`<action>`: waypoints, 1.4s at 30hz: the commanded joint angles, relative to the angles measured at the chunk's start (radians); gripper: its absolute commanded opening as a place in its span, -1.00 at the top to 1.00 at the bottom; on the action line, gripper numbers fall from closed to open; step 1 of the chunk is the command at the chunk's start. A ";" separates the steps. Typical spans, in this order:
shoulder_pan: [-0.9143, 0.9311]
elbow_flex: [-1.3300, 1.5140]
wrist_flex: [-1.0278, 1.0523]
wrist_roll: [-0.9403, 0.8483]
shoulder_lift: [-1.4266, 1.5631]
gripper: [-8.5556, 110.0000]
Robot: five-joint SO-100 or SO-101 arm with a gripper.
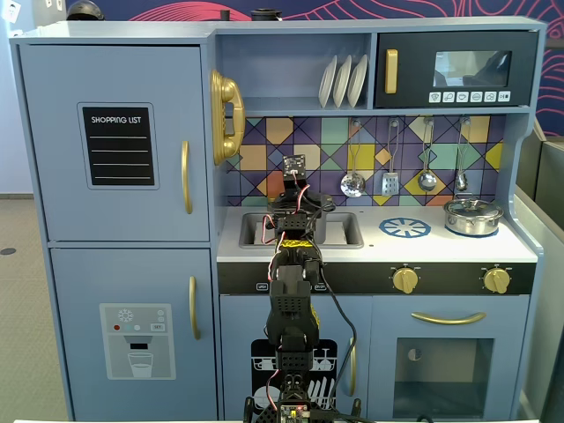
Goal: Take off the lid from the gray recipient and place it on the counter
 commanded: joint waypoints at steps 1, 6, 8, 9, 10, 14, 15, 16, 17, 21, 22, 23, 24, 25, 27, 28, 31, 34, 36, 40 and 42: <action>-0.006 -0.058 -0.038 0.002 0.000 0.86; -0.002 -0.075 -0.066 -0.002 0.002 0.86; 0.000 -0.092 -0.087 0.000 0.002 0.86; 0.000 -0.101 -0.091 0.002 0.005 0.86; 0.003 -0.110 -0.091 -0.003 0.008 0.86; 0.026 -0.137 -0.080 -0.012 0.026 0.86; 0.037 -0.143 -0.064 -0.014 0.035 0.86; 0.049 -0.147 -0.054 -0.015 0.043 0.86; 0.061 -0.150 -0.049 -0.017 0.051 0.86; 0.156 -0.158 -0.037 -0.018 0.077 0.86; 0.187 -0.158 -0.026 -0.012 0.086 0.86; 0.221 -0.156 -0.015 -0.003 0.098 0.86; 0.258 -0.147 -0.015 0.011 0.109 0.86; 0.295 -0.138 -0.017 0.023 0.118 0.86; 0.367 -0.110 -0.015 0.043 0.141 0.86; 0.403 -0.092 -0.021 0.057 0.150 0.86; 0.499 -0.012 -0.069 0.091 0.170 0.86; 0.551 0.092 -0.163 0.091 0.170 0.86; 0.561 0.143 -0.190 0.092 0.167 0.86; 0.566 0.210 -0.278 0.092 0.121 0.86; 0.566 0.215 -0.298 0.091 0.089 0.86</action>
